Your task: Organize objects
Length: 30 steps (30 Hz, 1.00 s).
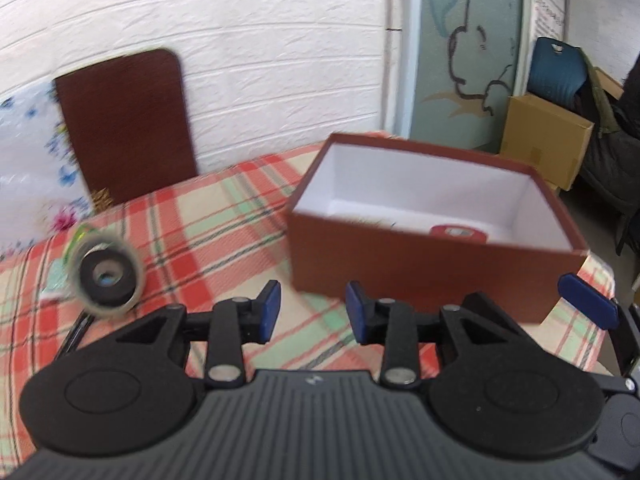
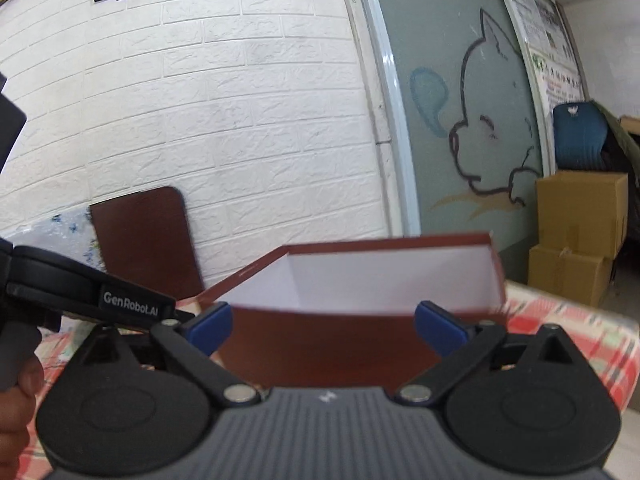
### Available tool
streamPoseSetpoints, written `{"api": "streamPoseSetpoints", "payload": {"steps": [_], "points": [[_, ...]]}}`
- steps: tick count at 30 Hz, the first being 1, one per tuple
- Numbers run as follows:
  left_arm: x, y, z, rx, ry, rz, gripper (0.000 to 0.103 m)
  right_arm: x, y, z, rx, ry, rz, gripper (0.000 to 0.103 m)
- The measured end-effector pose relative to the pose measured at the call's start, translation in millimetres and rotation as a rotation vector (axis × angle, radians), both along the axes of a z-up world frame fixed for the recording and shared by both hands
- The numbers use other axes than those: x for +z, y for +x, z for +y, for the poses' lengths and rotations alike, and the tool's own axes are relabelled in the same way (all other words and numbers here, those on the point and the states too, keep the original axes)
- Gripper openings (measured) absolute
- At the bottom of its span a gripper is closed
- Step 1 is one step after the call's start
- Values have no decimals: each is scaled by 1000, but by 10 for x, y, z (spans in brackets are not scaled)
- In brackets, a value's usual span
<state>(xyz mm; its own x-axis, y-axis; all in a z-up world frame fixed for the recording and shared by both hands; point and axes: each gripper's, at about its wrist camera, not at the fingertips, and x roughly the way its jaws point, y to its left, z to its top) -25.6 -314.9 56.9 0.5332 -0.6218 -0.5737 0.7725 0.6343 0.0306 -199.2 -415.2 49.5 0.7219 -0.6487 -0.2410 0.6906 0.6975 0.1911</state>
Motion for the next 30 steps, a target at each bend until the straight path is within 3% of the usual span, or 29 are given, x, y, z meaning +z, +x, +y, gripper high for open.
{"api": "streamPoseSetpoints", "payload": {"steps": [5,9,13,19,30], "points": [[-192,3,474,93,21,9,40,-203,114,252,73,64,53,103],[-329,-40,822,143,52,2,48,-366,197,362,114,134,116,103],[-473,-70,1102,178,79,51,53,-466,215,363,94,198,151,103],[-678,-264,1221,101,136,109,56,-493,275,436,42,289,166,103],[-823,-659,1026,-64,243,41,62,-612,324,492,27,316,244,103]]}}
